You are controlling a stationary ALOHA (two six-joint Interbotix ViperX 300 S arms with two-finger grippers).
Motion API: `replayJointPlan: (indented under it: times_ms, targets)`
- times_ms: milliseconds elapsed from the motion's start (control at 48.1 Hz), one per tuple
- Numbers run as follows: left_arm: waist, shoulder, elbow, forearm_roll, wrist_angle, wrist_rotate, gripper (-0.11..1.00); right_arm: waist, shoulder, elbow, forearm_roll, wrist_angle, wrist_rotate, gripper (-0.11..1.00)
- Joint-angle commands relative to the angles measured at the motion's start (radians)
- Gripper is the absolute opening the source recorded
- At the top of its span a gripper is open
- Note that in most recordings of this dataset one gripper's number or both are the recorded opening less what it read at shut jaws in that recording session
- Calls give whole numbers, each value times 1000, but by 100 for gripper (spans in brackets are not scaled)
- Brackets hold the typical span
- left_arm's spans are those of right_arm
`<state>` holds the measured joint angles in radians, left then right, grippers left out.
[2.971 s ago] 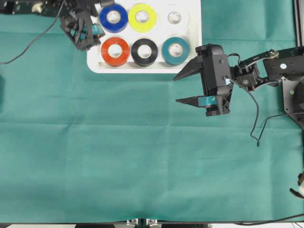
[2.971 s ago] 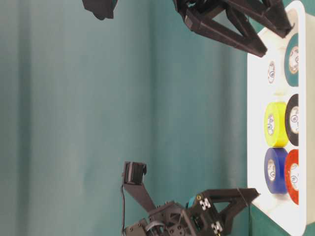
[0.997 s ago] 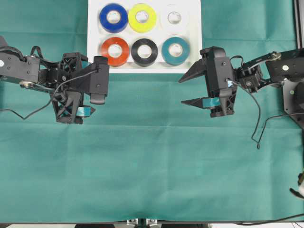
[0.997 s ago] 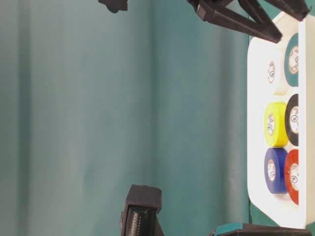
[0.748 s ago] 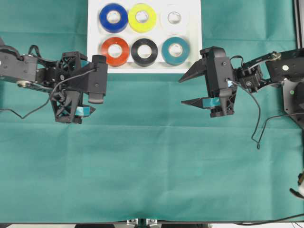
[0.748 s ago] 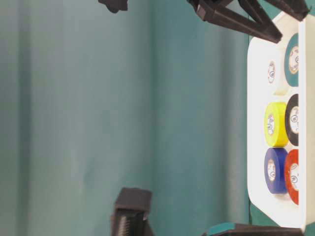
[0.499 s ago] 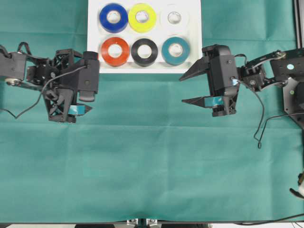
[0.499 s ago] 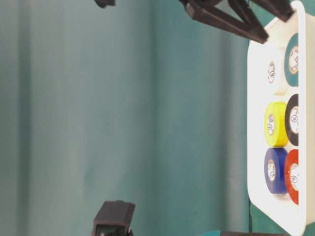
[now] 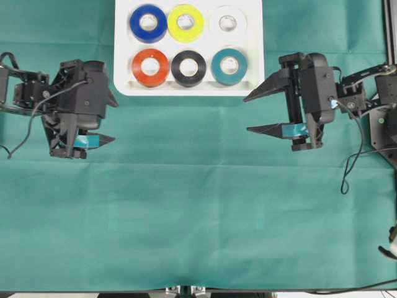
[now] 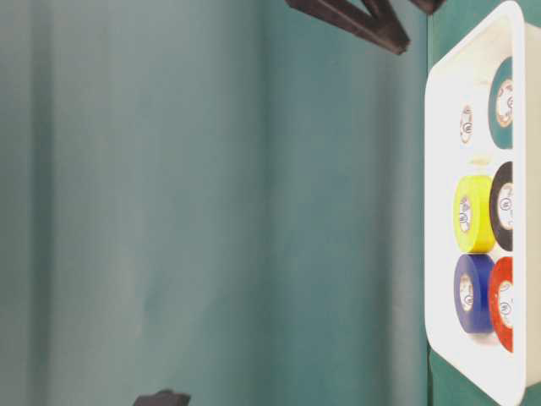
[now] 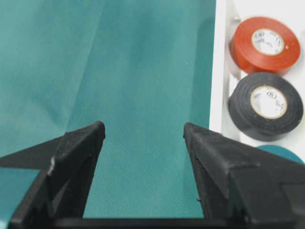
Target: Put the tape alternately from left to right into the white case.
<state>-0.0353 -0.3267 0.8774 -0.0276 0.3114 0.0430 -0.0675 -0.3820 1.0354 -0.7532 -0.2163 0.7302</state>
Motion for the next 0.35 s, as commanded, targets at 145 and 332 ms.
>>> replayJointPlan:
  times_ms: [145, 332]
  targets:
    - [-3, -81, 31, 0, -40, 0, 85, 2, -52, 8, 2, 2, 0, 73]
    - [-3, -143, 77, 0, -78, 0, 85, 2, -106, 28, 2, 43, 2, 73]
